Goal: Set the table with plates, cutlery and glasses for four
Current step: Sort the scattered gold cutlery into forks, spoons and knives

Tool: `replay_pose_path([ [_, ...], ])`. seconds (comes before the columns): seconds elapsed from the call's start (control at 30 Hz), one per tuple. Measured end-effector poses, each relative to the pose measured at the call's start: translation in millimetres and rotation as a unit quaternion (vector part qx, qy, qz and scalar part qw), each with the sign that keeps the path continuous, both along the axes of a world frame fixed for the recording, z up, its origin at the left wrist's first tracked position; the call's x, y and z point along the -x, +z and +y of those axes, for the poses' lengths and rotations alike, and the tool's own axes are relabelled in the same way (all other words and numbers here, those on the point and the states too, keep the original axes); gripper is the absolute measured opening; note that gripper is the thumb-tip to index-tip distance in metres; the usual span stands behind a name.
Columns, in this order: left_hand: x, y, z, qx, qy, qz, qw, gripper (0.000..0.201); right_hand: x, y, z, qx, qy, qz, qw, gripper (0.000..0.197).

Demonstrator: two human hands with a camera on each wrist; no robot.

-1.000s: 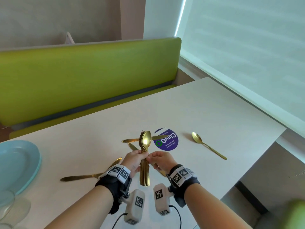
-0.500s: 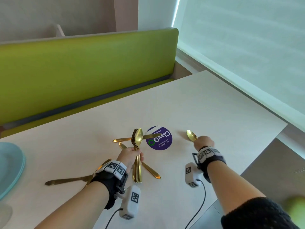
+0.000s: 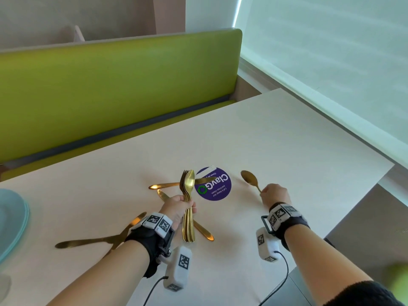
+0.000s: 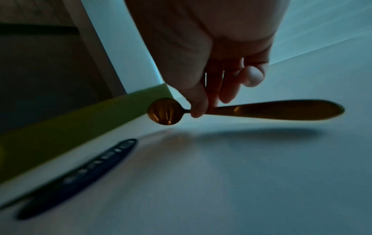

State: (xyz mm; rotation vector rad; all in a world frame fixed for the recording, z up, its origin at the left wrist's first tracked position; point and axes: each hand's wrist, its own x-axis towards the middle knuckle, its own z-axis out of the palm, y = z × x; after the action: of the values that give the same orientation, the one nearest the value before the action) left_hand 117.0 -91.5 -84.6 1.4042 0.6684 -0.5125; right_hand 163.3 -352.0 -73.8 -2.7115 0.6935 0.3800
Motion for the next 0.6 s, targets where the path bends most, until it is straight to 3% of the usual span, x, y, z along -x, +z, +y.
replay_pose_path([
  [0.07,0.0,2.6,-2.5,0.004,0.0,0.002,1.0,0.011,1.5,8.6,19.2,-0.09,0.008,-0.036,0.995,0.014],
  [0.13,1.4,7.7,-4.4,0.016,0.006,0.004,1.0,0.011,9.4,17.5,43.6,-0.232,0.018,-0.04,0.972,0.009],
  [0.27,10.8,18.2,-6.3,0.046,0.012,-0.005,0.999,0.007,36.0,26.4,87.8,-0.412,0.065,0.063,0.907,0.016],
  [0.43,36.9,28.2,5.2,0.06,-0.018,-0.016,0.998,0.009,73.2,24.2,121.3,-0.477,0.053,0.088,0.873,0.016],
  [0.6,78.4,30.4,30.9,0.056,-0.038,-0.02,0.997,0.011,116.9,31.2,152.1,-0.44,0.065,0.063,0.893,0.016],
])
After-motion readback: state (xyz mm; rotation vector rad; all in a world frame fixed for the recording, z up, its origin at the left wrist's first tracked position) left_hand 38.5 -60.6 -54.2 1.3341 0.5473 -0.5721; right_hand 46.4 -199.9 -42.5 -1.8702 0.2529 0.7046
